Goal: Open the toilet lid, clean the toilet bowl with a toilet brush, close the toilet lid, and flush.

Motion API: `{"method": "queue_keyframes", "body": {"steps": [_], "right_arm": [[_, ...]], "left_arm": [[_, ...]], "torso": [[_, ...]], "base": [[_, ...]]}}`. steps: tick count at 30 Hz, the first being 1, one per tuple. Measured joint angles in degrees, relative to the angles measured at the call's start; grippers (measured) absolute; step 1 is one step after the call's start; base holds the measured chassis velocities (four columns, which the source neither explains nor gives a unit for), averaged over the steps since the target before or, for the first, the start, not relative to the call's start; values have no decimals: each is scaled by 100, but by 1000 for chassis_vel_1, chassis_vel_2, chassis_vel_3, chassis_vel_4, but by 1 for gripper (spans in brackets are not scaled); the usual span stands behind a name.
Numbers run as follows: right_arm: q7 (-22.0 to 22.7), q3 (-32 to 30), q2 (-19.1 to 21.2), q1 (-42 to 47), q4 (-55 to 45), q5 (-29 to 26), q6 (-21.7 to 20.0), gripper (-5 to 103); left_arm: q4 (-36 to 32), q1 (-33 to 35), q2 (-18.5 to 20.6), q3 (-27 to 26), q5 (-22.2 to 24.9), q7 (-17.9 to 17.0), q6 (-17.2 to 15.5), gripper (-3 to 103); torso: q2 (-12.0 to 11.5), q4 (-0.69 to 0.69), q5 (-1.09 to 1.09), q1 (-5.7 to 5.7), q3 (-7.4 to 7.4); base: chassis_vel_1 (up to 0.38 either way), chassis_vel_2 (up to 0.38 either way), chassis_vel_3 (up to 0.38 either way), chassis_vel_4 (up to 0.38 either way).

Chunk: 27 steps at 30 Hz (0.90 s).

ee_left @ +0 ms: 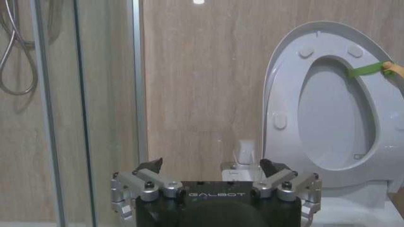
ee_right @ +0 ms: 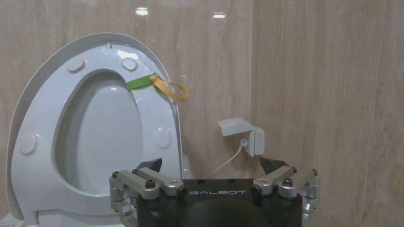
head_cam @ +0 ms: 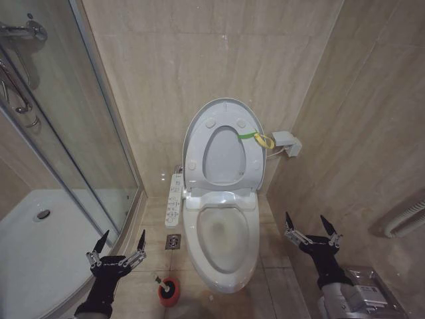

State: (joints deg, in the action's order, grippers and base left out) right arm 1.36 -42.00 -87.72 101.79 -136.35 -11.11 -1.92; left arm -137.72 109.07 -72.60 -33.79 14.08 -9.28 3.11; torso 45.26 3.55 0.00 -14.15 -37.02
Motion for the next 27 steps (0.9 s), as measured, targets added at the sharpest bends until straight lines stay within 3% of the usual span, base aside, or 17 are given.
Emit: {"method": "queue_keyframes", "body": {"steps": [27], "right_arm": [[0,0,0,0,0,0,0,100]], "left_arm": [[0,0,0,0,0,0,0,100]], "torso": [[0,0,0,0,0]], "base": [[0,0,0,0]]}}
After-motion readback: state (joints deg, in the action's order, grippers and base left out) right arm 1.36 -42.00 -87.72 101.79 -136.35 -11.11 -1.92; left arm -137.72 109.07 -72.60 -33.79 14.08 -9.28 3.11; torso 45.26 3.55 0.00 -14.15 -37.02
